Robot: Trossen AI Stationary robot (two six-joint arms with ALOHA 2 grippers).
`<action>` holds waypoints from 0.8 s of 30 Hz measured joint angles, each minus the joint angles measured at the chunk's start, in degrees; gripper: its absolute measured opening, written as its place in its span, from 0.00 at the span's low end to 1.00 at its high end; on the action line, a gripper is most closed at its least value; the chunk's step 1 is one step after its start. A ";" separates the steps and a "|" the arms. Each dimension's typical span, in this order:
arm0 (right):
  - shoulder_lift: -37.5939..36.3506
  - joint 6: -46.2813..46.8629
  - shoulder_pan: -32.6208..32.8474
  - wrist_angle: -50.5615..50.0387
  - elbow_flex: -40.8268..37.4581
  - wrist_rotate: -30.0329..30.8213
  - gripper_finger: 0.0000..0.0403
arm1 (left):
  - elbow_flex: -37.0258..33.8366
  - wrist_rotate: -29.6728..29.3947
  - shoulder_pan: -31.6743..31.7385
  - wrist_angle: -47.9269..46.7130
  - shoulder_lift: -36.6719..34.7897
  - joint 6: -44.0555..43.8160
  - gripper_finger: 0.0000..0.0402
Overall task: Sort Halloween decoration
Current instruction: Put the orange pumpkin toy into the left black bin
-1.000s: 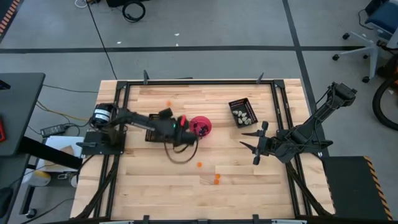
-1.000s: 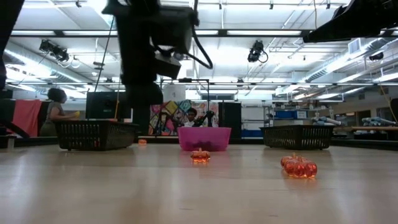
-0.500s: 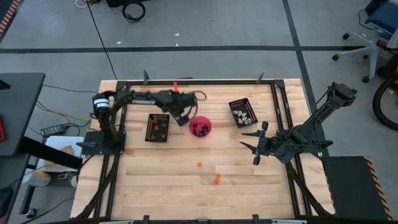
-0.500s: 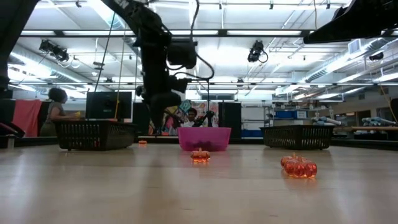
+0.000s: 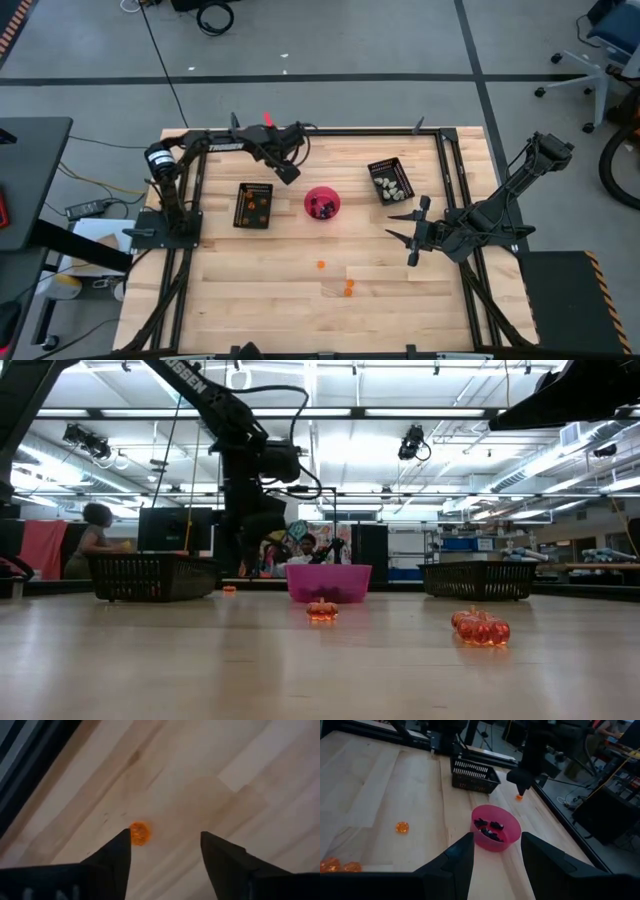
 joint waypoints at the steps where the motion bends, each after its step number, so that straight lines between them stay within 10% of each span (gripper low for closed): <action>1: 0.00 0.00 0.00 0.00 0.00 -0.08 0.41 | 0.00 -0.01 0.45 0.19 0.17 0.00 0.53; 24: -0.02 0.05 0.04 0.02 0.00 -1.10 0.41 | -0.03 4.75 8.20 -0.24 2.62 2.10 0.49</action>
